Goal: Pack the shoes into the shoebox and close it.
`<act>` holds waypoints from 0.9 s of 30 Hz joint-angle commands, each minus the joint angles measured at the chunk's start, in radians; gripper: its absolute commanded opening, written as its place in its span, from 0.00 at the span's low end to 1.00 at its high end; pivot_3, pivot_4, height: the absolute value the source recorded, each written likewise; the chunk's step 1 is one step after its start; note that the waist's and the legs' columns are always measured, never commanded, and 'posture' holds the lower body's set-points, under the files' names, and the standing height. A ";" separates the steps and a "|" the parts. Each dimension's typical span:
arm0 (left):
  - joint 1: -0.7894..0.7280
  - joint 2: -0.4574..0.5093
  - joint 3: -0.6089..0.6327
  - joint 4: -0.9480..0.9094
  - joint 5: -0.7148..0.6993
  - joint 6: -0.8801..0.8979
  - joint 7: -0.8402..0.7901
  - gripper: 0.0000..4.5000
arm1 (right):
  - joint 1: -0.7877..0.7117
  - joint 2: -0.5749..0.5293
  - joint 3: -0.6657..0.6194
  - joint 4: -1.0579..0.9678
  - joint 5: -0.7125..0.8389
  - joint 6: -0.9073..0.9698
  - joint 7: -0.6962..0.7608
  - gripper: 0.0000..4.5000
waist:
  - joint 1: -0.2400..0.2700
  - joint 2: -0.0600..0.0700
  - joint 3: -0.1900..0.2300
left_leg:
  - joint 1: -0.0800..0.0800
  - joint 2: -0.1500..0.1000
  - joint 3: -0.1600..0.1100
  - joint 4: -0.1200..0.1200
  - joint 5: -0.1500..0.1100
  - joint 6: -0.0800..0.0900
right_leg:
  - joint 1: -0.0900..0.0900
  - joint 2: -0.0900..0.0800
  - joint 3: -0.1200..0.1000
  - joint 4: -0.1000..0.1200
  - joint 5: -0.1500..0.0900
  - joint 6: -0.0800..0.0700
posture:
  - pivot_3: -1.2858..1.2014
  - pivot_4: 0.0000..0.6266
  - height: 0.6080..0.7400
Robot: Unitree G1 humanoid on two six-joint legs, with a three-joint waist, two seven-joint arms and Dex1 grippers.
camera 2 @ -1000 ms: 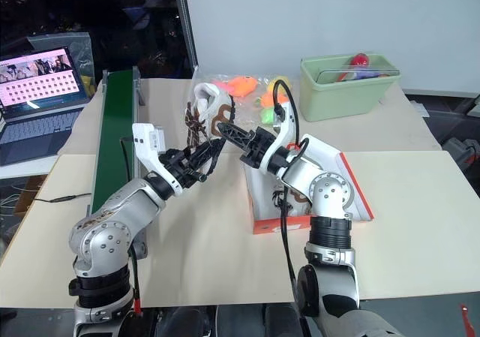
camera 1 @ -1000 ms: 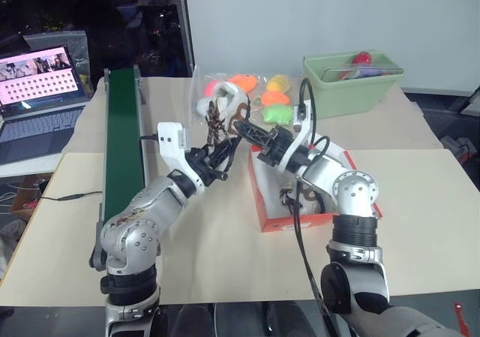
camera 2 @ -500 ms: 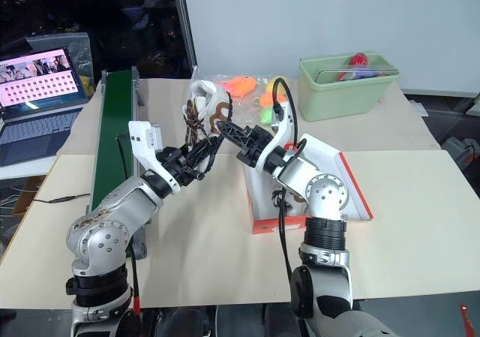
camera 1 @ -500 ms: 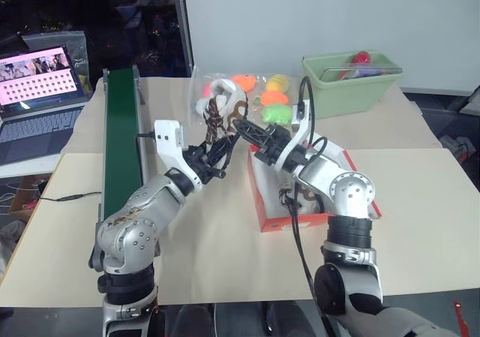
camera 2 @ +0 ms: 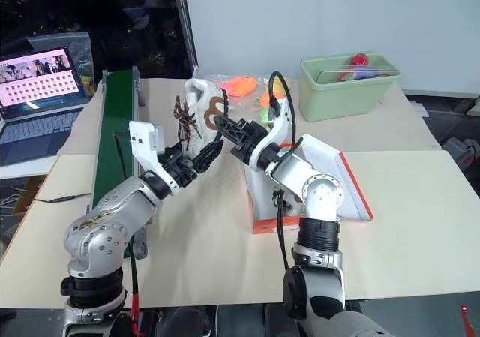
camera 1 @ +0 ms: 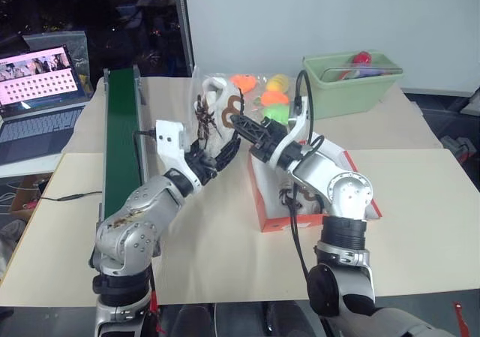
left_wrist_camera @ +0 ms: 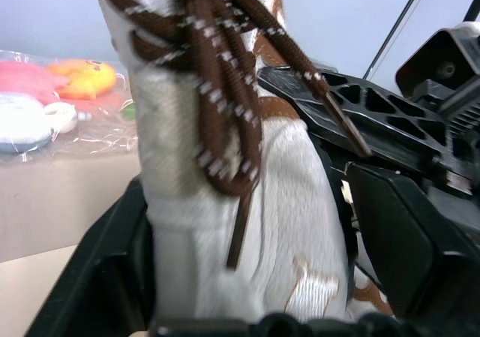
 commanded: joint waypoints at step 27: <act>0.139 0.164 -0.174 0.001 0.147 -0.194 -0.279 0.79 | -0.379 -0.675 0.102 0.215 -0.264 0.633 0.256 0.07 | 0.000 0.005 0.003 | 0.000 0.000 0.002 -0.004 0.000 0.000 | -0.001 0.000 0.001 -0.003 -0.001 -0.001 | 0.52 0.24 0.92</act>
